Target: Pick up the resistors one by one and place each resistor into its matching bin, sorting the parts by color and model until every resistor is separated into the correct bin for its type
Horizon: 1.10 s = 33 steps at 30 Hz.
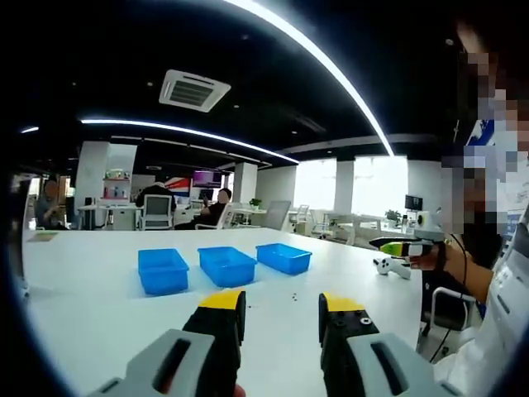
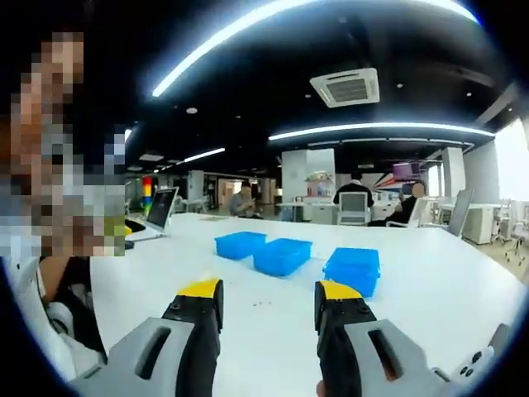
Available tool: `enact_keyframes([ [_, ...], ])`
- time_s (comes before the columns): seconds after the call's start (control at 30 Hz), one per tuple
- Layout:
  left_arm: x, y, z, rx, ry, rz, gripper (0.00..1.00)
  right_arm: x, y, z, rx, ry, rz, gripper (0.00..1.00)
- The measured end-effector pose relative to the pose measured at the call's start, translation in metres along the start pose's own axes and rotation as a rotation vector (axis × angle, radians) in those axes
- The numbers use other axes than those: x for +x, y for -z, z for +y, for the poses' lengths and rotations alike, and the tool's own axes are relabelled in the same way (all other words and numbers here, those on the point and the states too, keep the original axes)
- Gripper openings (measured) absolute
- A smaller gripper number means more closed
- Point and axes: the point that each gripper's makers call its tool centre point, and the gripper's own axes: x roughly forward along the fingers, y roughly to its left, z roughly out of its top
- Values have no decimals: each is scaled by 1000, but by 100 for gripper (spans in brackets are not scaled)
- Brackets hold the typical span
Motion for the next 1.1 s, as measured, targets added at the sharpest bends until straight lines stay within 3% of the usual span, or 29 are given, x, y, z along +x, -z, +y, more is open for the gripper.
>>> enact_keyframes([
  [0.23, -1, -1, 2, 0, -2, -3, 37, 28, -18, 4, 38, -51, 46, 43],
  [0.33, -2, -2, 2, 0, -4, -4, 37, 45, -16, 12, -9, -96, 115, 42],
  [0.5, -2, -2, 2, 1, -3, -4, 37, 87, -8, 30, -160, -193, 253, 38],
  [0.57, -2, -2, 2, 2, -5, -4, 37, 105, -11, 34, -221, -212, 277, 35],
  [0.7, -3, -2, 5, -1, -11, -5, 37, 135, -13, 52, -240, -289, 326, 30],
  [0.9, -4, -2, 8, -3, -14, -5, 37, 173, 27, 77, -339, -423, 552, 29],
  [1.0, -6, -3, 10, -3, -15, -8, 37, 189, 43, 77, -399, -420, 613, 24],
  [1.1, -7, -3, 12, -6, -19, -11, 37, 204, 62, 84, -378, -449, 683, 24],
])
